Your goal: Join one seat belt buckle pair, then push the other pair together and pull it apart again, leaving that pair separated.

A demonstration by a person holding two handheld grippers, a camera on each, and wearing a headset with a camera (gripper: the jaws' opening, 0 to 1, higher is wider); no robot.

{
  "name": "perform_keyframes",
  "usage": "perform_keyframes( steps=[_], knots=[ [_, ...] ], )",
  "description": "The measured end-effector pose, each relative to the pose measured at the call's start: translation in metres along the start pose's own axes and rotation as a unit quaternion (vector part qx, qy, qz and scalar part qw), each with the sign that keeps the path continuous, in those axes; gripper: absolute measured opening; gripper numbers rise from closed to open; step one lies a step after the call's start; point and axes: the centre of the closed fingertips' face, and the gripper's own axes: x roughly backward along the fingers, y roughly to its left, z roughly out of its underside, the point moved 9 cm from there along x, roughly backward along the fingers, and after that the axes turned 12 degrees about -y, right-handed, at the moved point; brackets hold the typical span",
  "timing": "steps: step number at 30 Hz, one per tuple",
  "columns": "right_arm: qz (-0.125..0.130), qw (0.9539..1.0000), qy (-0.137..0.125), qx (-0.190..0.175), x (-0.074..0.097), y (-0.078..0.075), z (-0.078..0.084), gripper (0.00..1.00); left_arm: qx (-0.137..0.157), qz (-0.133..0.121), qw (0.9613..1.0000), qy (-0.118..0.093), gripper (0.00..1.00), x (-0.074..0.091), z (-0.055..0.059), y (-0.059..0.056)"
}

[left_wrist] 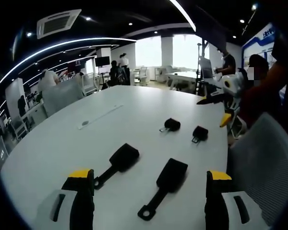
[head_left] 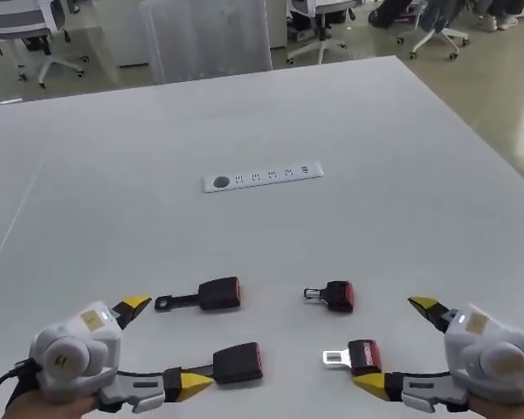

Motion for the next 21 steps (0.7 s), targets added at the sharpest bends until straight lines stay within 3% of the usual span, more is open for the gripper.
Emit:
perform_keyframes(
  steps=[8, 12, 21],
  knots=[
    [-0.017, 0.9998, 0.008, 0.005, -0.002, 0.0, 0.004, 0.95, -0.006, 0.01, 0.9999, 0.008, 1.0, -0.004, 0.002, -0.003],
    [-0.032, 0.9993, 0.02, 0.004, -0.003, 0.0, 0.01, 0.89, -0.014, 0.021, 0.9995, 0.017, 0.99, -0.008, 0.004, -0.006],
    [-0.066, 0.997, 0.04, 0.007, -0.012, -0.003, 0.019, 0.88, -0.023, 0.044, 0.9981, 0.036, 0.97, -0.019, 0.011, -0.008]
  ],
)
